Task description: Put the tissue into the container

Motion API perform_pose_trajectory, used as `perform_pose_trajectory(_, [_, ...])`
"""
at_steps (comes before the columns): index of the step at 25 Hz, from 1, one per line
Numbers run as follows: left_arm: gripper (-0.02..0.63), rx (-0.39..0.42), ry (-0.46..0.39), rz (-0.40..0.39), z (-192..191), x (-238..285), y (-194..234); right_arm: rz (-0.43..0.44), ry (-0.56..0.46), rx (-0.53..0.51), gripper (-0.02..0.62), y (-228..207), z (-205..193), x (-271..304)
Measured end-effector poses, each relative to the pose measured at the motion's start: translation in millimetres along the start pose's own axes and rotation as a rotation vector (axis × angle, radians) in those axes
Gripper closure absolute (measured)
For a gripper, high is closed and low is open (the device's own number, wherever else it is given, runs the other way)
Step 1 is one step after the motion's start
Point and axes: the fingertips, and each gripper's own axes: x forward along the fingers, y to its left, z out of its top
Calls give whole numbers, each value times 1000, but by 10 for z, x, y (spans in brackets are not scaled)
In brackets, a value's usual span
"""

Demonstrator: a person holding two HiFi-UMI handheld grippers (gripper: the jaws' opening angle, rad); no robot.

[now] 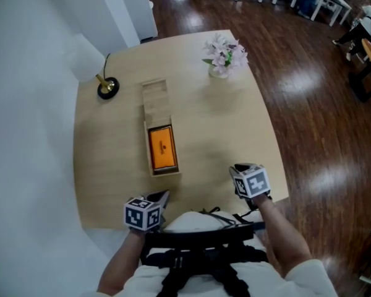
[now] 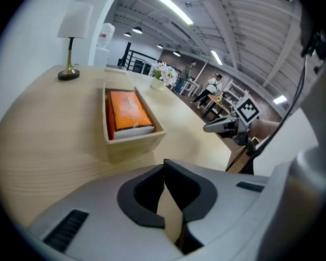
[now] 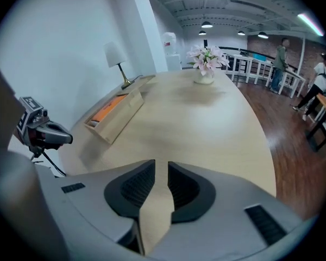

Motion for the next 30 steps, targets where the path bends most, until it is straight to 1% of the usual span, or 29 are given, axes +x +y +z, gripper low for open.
perform_pose_trajectory(2, [603,26,54,34,-141,34,71,-16,42,-24,537,-49,-161,35])
perform_pose_trajectory(4, [603,54,120,66,-308,62,153,-27,98,-70,537,-64,-328,75])
perform_pose_trajectory(7, [603,123,234,101,-554,91,230,11,200,-138,537,47,-579,136])
perform_pose_trajectory(10, [603,178,320,116,-726,115,270,29,294,-177,537,106,-793,192])
perform_pose_trajectory(12, [603,187,364,125,-846,142,307,14,367,-191,537,89,-948,212])
perform_pose_trajectory(14, [603,192,394,133,-939,172,331,-23,428,-214,537,43,-1079,224])
perform_pose_trajectory(16, [603,203,424,139,-1018,209,353,-58,440,-235,528,2,-1115,240])
perform_pose_trajectory(21, [603,238,488,151,-1127,248,399,-80,439,-250,528,-4,-1087,266])
perform_pose_trajectory(26, [603,247,514,121,-1110,274,372,-73,478,-239,522,-30,-1077,255])
perform_pose_trajectory(30, [603,300,560,140,-1139,254,400,-51,481,-249,518,-31,-1066,263])
